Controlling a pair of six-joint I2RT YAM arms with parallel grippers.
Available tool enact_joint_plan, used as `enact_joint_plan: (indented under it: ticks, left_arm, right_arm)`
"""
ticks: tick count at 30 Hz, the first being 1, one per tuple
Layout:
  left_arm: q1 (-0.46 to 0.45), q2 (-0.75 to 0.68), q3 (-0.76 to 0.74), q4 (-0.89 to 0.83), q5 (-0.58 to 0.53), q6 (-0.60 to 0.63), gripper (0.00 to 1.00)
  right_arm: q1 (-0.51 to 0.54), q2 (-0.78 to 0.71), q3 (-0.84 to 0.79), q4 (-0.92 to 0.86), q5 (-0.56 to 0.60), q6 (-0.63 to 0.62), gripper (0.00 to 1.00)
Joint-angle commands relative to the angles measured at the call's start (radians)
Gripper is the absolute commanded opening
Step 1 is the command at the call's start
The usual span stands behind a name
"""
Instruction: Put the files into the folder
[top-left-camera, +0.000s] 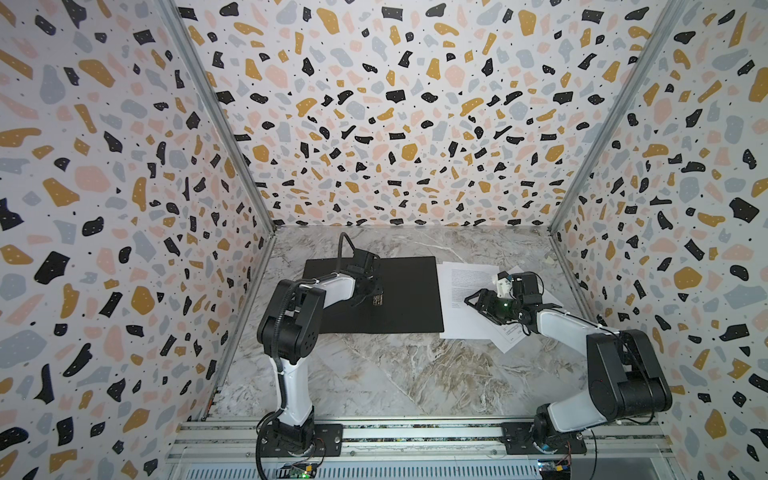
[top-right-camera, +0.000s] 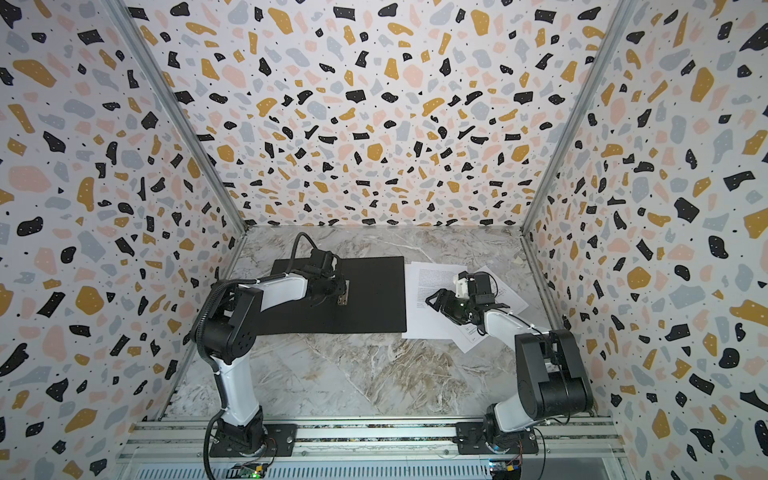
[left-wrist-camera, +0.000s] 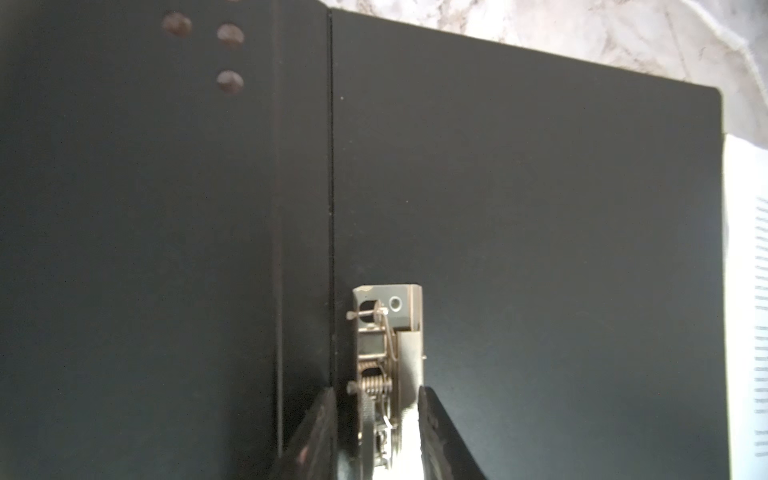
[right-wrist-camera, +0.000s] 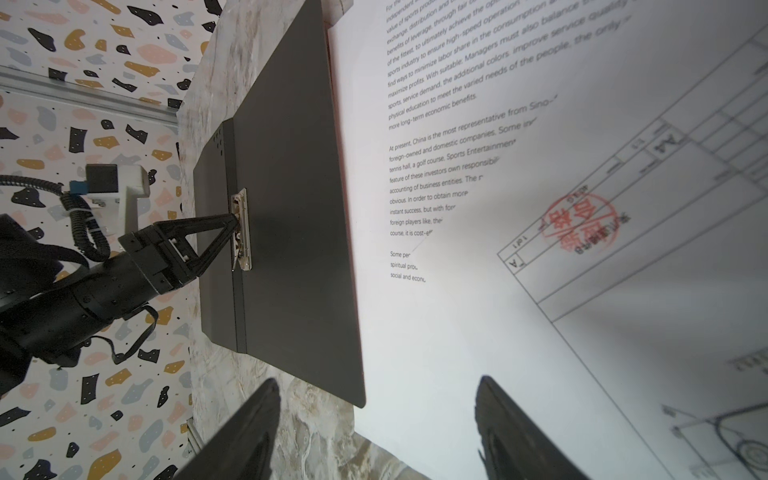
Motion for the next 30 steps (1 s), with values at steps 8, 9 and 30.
enact_joint_plan:
  ticks: [8, 9, 30]
  left_arm:
    - [0.000, -0.006, -0.018, 0.026, 0.003, -0.063, 0.20]
    - [0.000, -0.009, -0.023, 0.030, 0.006, -0.071, 0.19]
    - [0.001, -0.161, -0.202, 0.128, -0.042, -0.335, 0.12]
  right_arm:
    - [0.057, 0.000, 0.040, 0.012, 0.023, 0.018, 0.74]
    - [0.065, 0.002, 0.043, 0.014, 0.026, 0.018, 0.74]
    - [0.251, 0.081, 0.116, 0.068, 0.074, 0.084, 0.74]
